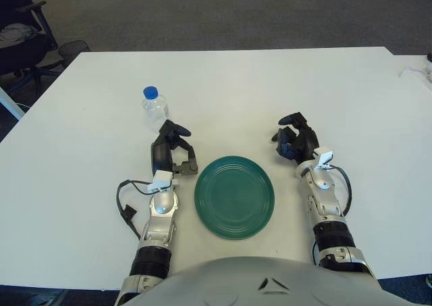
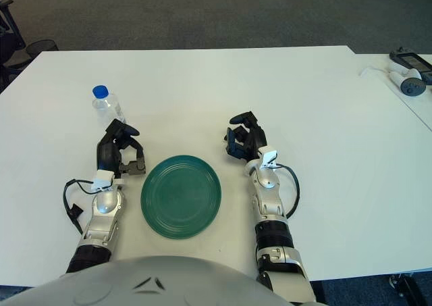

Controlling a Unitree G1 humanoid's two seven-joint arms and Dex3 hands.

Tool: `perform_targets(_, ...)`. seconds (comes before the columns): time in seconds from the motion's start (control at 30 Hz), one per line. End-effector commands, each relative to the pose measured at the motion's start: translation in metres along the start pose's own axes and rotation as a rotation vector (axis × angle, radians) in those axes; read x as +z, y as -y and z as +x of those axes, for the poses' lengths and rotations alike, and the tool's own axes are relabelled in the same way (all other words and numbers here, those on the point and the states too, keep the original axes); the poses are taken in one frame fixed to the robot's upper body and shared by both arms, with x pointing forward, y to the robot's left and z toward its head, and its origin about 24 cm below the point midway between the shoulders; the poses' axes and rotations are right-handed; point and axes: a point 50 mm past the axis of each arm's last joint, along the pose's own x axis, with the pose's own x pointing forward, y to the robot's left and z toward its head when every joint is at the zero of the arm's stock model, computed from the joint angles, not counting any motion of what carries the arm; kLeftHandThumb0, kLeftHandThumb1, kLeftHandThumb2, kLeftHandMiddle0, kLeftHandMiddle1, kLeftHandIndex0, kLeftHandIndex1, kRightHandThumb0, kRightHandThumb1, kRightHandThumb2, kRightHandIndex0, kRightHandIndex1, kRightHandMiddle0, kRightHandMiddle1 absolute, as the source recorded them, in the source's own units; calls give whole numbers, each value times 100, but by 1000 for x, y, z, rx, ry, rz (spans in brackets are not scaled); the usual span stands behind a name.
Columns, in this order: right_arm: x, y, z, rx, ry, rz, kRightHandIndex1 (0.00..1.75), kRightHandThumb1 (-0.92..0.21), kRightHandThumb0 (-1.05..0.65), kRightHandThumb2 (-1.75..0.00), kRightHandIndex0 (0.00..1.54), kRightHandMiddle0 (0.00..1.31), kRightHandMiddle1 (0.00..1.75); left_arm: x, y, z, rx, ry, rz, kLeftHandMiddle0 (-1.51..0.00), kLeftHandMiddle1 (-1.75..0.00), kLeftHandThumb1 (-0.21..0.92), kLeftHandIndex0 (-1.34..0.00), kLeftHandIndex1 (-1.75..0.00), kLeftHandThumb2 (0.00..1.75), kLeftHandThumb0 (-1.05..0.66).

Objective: Put the bottle into the plate.

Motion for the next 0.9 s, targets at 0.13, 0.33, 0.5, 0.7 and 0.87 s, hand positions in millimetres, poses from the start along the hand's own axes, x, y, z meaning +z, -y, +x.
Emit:
perform_targets(0.13,-15,3,-6,-7,-84,9,163,-50,0,-106,56,27,170,1,-6,-2,152,-4,21,-93,-166,-9,-70,-175,175,0)
perform_targets(0.33,-15,3,-6,-6,-82,4,163,-50,0,-106,56,27,170,-2,-12,-3,225,-6,40,-94,-164,-9,-70,-175,174,0)
perform_targets(0.5,-15,5,-7,-9,-80,-5,163,-50,0,-106,56,27,170,-4,-18,-3,252,-18,83,-94,-164,-9,-70,-175,174,0)
perform_targets(0.7,-16,6,-7,-9,-80,3,164,-50,0,-106,55,28,169,-6,-23,-4,256,-24,104,-94,-165,-9,-70,-175,174,0)
perform_targets(0.87,-17,7,-7,-10,-78,6,164,-50,0,-105,55,28,168,-7,-24,-5,270,-26,122,-93,-165,-9,-70,-175,174,0)
